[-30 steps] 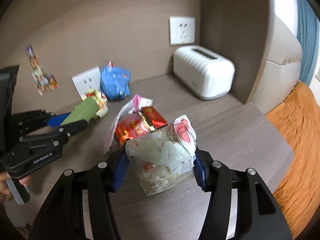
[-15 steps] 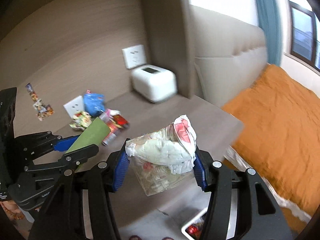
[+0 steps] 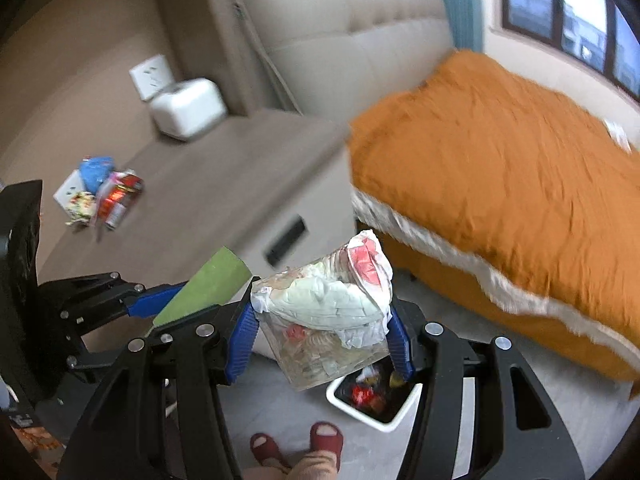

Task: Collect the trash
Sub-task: 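Carry sponge and white bag over the bin and open both tools, then swing both tools back toward the desk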

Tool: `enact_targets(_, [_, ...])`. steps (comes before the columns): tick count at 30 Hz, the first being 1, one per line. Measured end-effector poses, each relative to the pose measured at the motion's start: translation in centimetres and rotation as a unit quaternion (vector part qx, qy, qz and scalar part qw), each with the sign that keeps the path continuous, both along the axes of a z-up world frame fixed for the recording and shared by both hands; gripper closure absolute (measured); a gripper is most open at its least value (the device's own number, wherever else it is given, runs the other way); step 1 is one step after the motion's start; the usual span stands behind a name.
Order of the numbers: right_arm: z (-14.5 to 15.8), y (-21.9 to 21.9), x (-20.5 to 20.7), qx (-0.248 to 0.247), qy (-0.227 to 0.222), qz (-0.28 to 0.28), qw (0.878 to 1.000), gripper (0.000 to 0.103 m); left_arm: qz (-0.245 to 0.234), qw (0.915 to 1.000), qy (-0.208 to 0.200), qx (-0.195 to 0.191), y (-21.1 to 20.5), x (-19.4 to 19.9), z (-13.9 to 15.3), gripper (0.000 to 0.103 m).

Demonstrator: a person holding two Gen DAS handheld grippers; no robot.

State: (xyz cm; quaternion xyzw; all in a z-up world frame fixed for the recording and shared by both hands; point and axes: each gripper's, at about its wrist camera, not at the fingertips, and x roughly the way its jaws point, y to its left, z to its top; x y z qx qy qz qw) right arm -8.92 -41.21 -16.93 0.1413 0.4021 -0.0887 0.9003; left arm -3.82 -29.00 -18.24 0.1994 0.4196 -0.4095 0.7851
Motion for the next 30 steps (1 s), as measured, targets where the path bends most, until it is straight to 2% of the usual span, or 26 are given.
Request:
enact_targets(4, [-4.2, -2.6, -0.8, 0.034, 0.027, -0.031, 0.999, 0.046, -0.024, 0.9990, 0.029, 0.022, -2.6, -0.6, -4.7, 0.078])
enact_targets(8, [-9.5, -5.0, -1.0, 0.072, 0.056, -0.063, 0.994, 0.046, -0.044, 0.9956, 0.067, 0.049, -5.1, -0.9, -11.4, 0.078])
enact_targets(12, [-16.7, -6.8, -0.9, 0.098, 0.091, -0.089, 0.987, 0.046, -0.052, 0.9909, 0.100, 0.073, -6.8, -1.2, -18.5, 0.078])
enact_targets(15, [-22.4, -7.5, -0.6, 0.105, 0.120, -0.100, 0.982, 0.047, -0.061, 0.9866, 0.124, 0.087, -8.1, -1.2, -24.8, 0.078])
enact_targets(19, [-28.6, -8.0, -0.2, 0.112, 0.144, -0.100, 0.978, 0.047, -0.067, 0.9834, 0.136, 0.100, -9.4, -1.7, -31.0, 0.078])
enact_targets(24, [-34.4, -7.9, 0.3, 0.097, 0.160, -0.098, 0.977, 0.046, -0.046, 0.9823, 0.156, 0.094, -10.1, -1.0, -36.3, 0.078])
enact_targets(25, [-35.2, -7.9, 0.4, 0.096, 0.162, -0.099, 0.977, 0.042, -0.041, 0.9823, 0.159, 0.089, -10.1, -0.7, -37.1, 0.074])
enact_targets(26, [-36.0, -8.0, 0.4, 0.097, 0.165, -0.101, 0.976, 0.033, -0.037, 0.9821, 0.163, 0.087, -9.9, -0.7, -37.7, 0.043])
enact_targets(27, [-37.3, -8.2, 0.5, 0.095, 0.172, -0.104, 0.975, 0.004, -0.030, 0.9806, 0.171, 0.092, -9.9, -0.4, -39.0, 0.015])
enact_targets(28, [-37.7, -8.2, 0.3, 0.090, 0.174, -0.108, 0.975, 0.005, -0.021, 0.9816, 0.165, 0.093, -9.9, -0.2, -39.7, 0.006])
enact_targets(30, [-38.8, -8.6, 0.3, 0.083, 0.182, -0.113, 0.973, 0.005, -0.021, 0.9802, 0.167, 0.103, -10.2, 0.1, -41.2, 0.005])
